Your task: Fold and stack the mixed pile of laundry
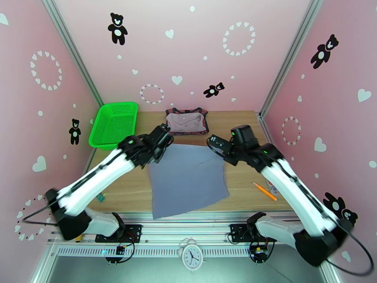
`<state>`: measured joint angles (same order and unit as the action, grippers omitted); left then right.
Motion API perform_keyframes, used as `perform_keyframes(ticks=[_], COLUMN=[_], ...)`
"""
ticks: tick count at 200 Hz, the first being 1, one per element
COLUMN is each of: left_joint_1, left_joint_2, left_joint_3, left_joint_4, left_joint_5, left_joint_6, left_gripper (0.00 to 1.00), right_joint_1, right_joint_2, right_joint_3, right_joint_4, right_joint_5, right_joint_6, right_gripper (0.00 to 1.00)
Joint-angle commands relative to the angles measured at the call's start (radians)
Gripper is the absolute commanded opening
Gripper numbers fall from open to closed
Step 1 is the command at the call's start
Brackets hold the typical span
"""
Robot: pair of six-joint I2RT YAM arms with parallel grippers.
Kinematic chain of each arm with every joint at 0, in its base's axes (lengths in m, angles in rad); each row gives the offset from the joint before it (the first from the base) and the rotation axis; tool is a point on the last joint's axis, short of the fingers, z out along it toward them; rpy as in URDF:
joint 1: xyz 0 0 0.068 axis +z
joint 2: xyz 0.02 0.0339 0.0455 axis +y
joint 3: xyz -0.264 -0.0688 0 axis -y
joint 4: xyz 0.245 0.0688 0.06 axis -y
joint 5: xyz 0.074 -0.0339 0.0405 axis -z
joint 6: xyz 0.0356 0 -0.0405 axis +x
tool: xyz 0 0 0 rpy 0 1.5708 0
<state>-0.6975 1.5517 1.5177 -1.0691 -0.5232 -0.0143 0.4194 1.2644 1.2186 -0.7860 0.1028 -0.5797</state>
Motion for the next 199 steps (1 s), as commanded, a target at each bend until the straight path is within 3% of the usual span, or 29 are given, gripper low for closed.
perform_keyframes(ticks=[1,58,104,143,199], left_joint_1=[0.091,0.166,0.165,0.135,-0.022], left_joint_2=[0.129,0.496,0.549,0.407,0.181], left_joint_3=[0.058,0.424,0.528,0.354,-0.005], left_joint_4=[0.154,0.100,0.065,0.065,0.093], left_joint_5=[0.032,-0.012,-0.012,-0.014,-0.039], left_joint_6=[0.090,0.214,0.215,0.141,-0.024], left_gripper=[0.00,0.00,0.00,0.00,0.00], right_joint_1=[-0.075,-0.168,-0.190,-0.190,-0.136], right_joint_2=[0.082,0.443,0.556,0.464,0.222], right_joint_3=[0.006,0.192,0.284,0.184,-0.059], right_joint_4=[0.148,0.263,0.270,0.264,0.200], right_joint_5=[0.125,0.049,0.040,-0.003,-0.052], right_joint_6=[0.003,-0.051,-0.066,-0.067,-0.029], right_gripper=[0.00,0.00,0.00,0.00,0.00])
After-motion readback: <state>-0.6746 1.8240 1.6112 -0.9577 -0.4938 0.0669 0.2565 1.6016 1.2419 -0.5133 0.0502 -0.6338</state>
